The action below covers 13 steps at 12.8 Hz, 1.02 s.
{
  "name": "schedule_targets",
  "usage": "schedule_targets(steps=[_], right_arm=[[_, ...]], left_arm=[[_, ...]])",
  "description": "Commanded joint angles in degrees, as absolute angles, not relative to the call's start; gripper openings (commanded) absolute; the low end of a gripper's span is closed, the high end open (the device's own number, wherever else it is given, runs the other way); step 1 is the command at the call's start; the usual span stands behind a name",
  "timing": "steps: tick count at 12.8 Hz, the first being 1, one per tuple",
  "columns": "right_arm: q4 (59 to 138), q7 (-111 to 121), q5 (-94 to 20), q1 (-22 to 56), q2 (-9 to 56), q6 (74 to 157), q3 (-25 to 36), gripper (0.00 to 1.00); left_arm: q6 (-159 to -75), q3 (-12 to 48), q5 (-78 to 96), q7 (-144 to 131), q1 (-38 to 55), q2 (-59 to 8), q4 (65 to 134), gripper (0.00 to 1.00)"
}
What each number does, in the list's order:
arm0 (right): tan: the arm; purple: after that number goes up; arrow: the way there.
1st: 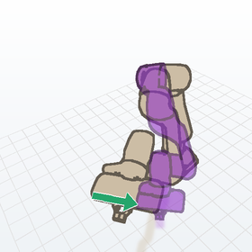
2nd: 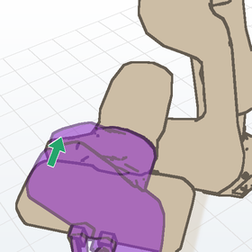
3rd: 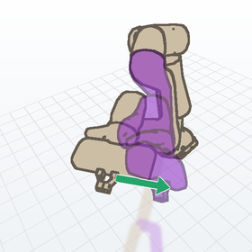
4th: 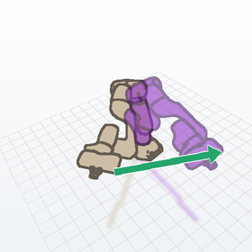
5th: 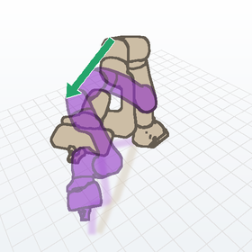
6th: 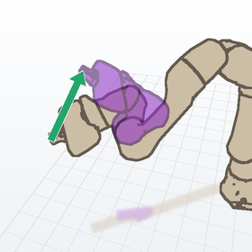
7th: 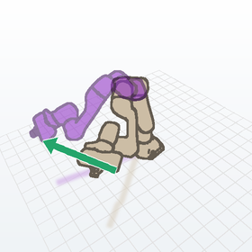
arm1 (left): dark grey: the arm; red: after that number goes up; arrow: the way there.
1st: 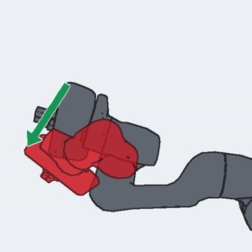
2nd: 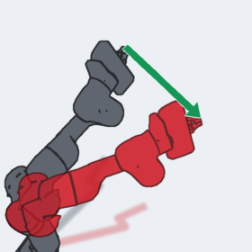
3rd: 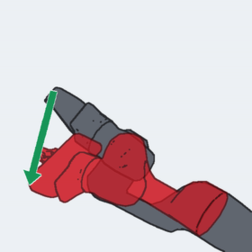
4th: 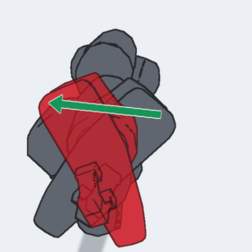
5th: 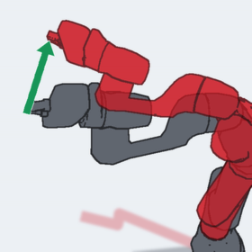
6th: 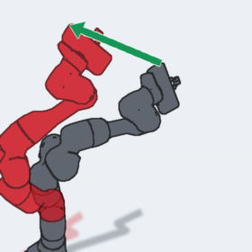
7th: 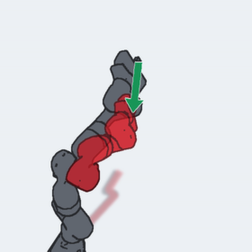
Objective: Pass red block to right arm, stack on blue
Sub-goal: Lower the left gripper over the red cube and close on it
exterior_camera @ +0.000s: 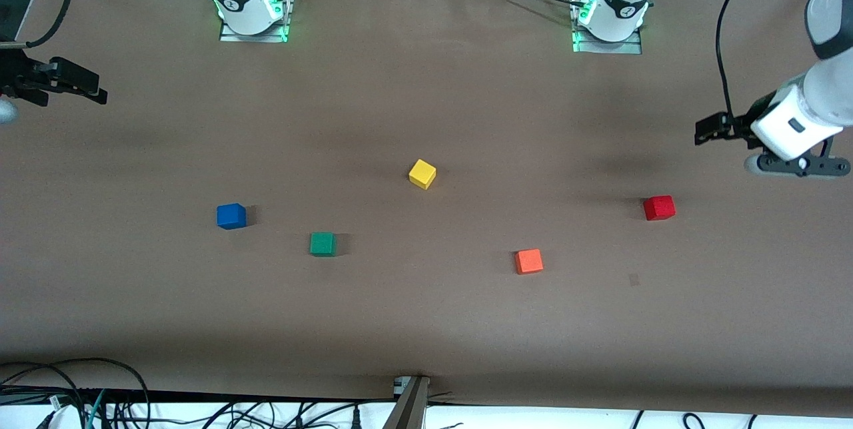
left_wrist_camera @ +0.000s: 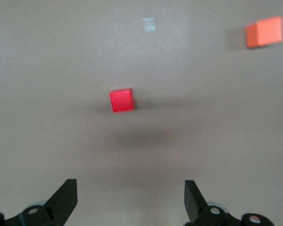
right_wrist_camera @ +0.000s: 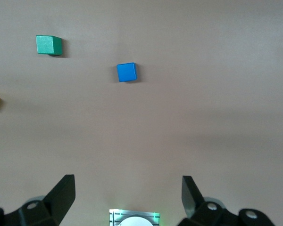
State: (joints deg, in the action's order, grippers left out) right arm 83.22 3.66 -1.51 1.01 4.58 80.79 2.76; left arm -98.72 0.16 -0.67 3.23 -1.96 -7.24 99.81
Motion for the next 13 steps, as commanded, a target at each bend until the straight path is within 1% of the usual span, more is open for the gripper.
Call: schedule_targets(steps=[1, 3, 5, 8, 10, 13], right_arm=[[83.8, 3.8, -1.4, 1.1, 4.1, 81.1, 2.5, 1.00], [83.8, 3.7, -1.6, 1.0, 4.5, 81.3, 2.6, 1.00], [83.8, 3.6, -1.7, 0.8, 4.6, 81.0, 2.7, 1.00], [83.8, 3.6, -1.7, 0.8, 4.8, 80.9, 2.7, 1.00], [83.8, 3.6, -1.6, 1.0, 4.9, 80.8, 2.7, 1.00], [83.9, 3.8, -1.8, 0.9, 5.4, 80.7, 2.7, 1.00]], left_arm=[[-108.1, 0.5, -1.1, 3.8, -3.3, -8.0, 106.9, 1.00], [-116.0, 0.5, -1.1, 3.4, -3.3, -8.8, 111.6, 1.00], [-120.6, 0.4, -1.1, 3.4, -3.3, -11.3, 113.3, 1.00], [-129.4, 0.1, -1.2, 3.4, -4.2, -17.7, 114.1, 1.00], [-132.6, -0.1, -1.2, 3.4, -5.3, -20.6, 114.4, 1.00], [-134.7, 0.0, -2.1, 3.7, -5.5, -24.5, 114.5, 1.00]])
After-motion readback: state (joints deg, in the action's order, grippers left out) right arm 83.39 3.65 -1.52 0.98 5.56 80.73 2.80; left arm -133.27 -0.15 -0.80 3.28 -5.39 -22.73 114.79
